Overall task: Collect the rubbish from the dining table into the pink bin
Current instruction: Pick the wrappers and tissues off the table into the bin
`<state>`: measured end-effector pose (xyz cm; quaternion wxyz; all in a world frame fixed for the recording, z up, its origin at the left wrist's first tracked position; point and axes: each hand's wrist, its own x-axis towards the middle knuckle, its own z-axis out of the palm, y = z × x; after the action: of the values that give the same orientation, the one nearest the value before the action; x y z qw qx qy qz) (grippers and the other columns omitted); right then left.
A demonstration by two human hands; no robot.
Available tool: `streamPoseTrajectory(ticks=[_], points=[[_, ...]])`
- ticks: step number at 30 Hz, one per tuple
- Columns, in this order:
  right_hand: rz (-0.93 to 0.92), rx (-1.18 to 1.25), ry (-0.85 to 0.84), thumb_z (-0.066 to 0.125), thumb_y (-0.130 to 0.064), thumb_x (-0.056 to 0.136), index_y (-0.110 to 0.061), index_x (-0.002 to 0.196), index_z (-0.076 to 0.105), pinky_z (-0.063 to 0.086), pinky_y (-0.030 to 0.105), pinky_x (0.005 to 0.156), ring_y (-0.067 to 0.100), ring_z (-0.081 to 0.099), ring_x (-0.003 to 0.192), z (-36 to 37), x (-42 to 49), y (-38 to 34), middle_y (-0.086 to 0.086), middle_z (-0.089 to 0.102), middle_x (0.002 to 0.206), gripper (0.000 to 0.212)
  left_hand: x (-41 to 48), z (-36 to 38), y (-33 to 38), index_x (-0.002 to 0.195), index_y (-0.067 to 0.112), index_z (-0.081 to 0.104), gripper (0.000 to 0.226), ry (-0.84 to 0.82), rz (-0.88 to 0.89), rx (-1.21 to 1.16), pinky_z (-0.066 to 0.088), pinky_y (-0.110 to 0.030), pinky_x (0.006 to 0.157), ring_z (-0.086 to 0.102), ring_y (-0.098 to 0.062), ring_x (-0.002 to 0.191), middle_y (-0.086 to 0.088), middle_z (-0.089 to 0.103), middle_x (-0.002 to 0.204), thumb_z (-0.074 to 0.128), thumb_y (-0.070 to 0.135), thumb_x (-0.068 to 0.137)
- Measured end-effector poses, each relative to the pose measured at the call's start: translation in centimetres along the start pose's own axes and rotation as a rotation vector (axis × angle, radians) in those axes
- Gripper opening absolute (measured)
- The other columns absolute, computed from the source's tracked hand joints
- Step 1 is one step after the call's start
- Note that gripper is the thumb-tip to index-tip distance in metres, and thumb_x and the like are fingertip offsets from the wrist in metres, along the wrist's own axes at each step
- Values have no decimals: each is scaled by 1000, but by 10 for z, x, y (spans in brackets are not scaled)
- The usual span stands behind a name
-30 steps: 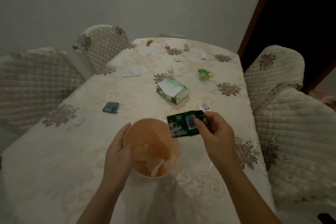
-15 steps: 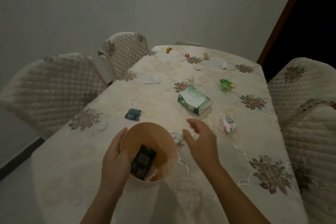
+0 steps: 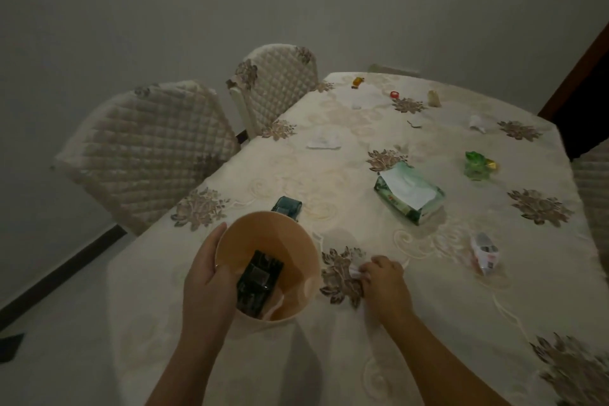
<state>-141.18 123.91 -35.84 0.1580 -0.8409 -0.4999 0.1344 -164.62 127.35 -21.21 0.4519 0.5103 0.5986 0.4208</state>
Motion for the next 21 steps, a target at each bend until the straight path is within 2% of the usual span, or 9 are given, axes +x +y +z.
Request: streamPoseTrajectory(ticks=[4,8,11,13,16,19,21], points=[[-34,226,146,56,7,75,-2,84,66,42,36,77,37,52,94,-8,-1,-8,20,61,98,16,1,1,0,133,26,46,56,-18,-9,-17,35,-31,96,41,-9,113,1,49,138,41,0,84],[-106,586,337,62,3,76,-13,96,57,46,25,68,23,56,83,-53,-7,-47,9,50,102,26,-4,2,0,133,26,46,54,-8,-12,-33,35,-31,96,42,-10,117,1,49,139,39,0,86],[-276,787,339,65,-5,76,-26,96,50,49,16,67,9,55,83,-93,-24,-92,-4,51,96,33,-12,3,0,133,27,47,54,-13,-19,-57,38,-34,97,44,-14,121,2,50,138,41,1,86],[-458,746,227,64,-10,75,-25,93,53,49,15,70,6,53,82,-106,-40,-117,-5,54,94,26,-19,1,-1,132,27,48,53,-9,-25,-75,40,-38,101,45,-17,124,2,51,137,42,2,85],[-702,467,17,61,-6,76,-15,99,58,39,13,78,9,49,93,-95,-57,-140,3,57,102,25,-26,-3,-2,130,28,50,49,-1,-34,-113,42,-37,96,49,-19,120,2,54,132,47,6,86],[-810,204,-57,63,-10,75,-11,104,60,35,35,100,24,45,114,-69,-56,-149,8,60,115,29,-28,-9,-3,129,27,50,50,2,-58,-138,44,-32,87,53,-17,107,2,57,122,45,3,86],[-810,196,-46,64,-13,74,-12,105,62,32,37,103,25,45,116,-64,-53,-156,8,60,118,30,-23,-16,-5,129,26,50,53,7,-70,-150,45,-33,86,54,-19,107,3,57,119,49,4,81]])
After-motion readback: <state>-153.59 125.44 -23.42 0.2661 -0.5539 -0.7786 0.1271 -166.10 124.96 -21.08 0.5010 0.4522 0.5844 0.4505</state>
